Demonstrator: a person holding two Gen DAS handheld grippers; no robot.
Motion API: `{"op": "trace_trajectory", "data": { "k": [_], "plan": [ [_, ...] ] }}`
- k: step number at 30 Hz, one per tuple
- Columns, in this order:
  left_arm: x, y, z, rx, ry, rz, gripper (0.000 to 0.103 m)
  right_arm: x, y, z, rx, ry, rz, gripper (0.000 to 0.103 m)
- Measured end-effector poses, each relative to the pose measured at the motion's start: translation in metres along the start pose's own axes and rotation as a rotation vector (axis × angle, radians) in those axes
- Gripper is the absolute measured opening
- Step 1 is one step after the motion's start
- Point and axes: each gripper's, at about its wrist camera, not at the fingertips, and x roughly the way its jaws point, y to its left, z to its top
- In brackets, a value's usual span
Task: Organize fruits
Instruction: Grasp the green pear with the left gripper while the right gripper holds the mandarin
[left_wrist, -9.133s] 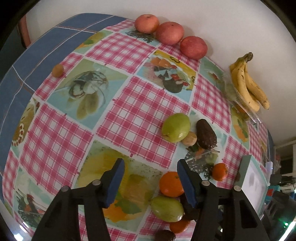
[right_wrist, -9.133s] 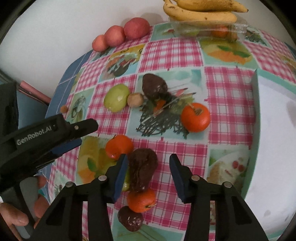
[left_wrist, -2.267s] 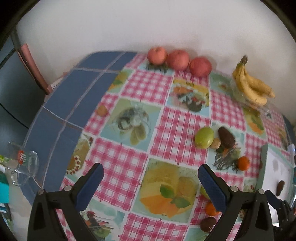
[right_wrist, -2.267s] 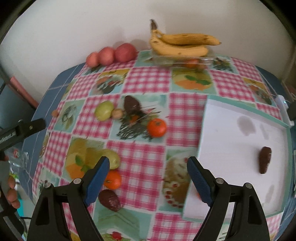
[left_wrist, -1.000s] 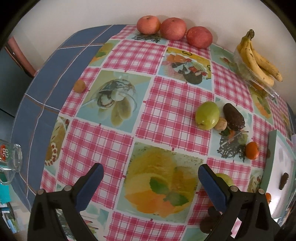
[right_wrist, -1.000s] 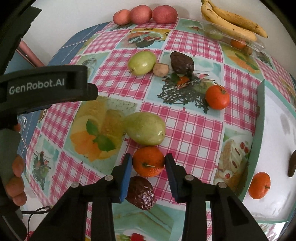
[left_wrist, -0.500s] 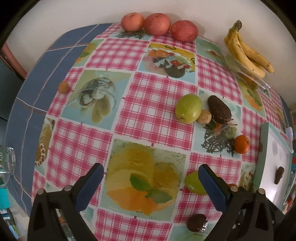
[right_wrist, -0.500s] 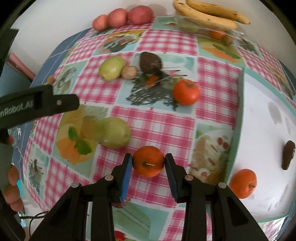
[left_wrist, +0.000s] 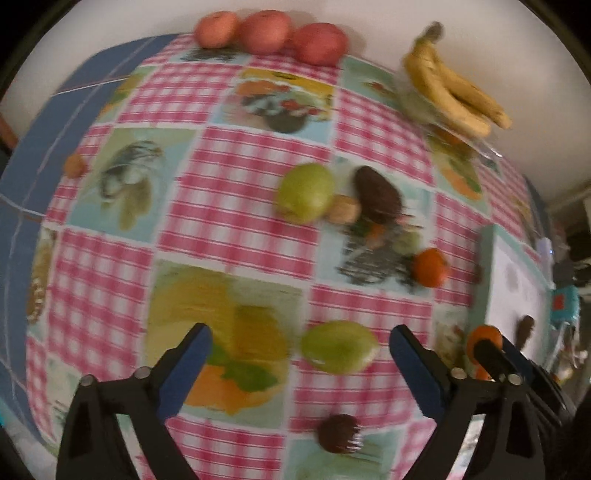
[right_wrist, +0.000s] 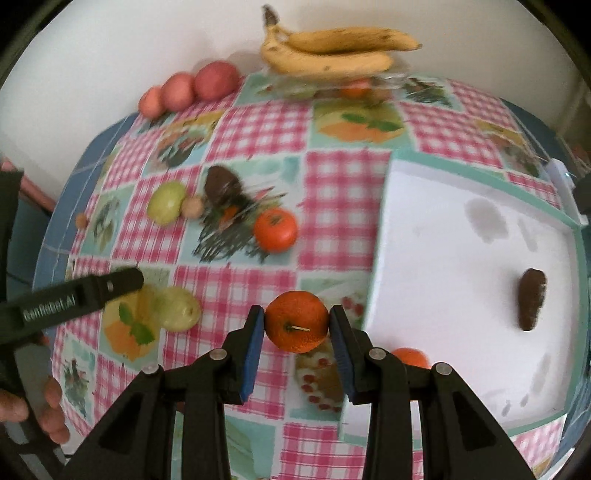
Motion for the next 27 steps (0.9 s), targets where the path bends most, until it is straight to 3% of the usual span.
{"op": "trace_trajectory", "data": {
  "k": [4,9,12,24,27],
  "plan": [
    [0.009,-0.016,-0.002,0.046,0.018,0.004,0.084,-0.009,-0.016,0.003,0.050,-0.023,0.009,0.038],
    [0.021,-0.027,-0.007,0.064,0.050,-0.004,0.082,-0.019,-0.033,0.004,0.093,-0.036,0.019,0.038],
    [0.025,-0.029,-0.008,0.057,0.058,-0.007,0.073,-0.020,-0.036,0.005,0.105,-0.042,0.019,0.038],
    [0.031,-0.020,-0.011,0.037,0.079,-0.001,0.070,-0.019,-0.031,0.005,0.093,-0.040,0.025,0.038],
    [0.032,-0.020,-0.009,0.032,0.081,-0.013,0.064,-0.019,-0.031,0.005,0.093,-0.041,0.026,0.038]
  ]
}}
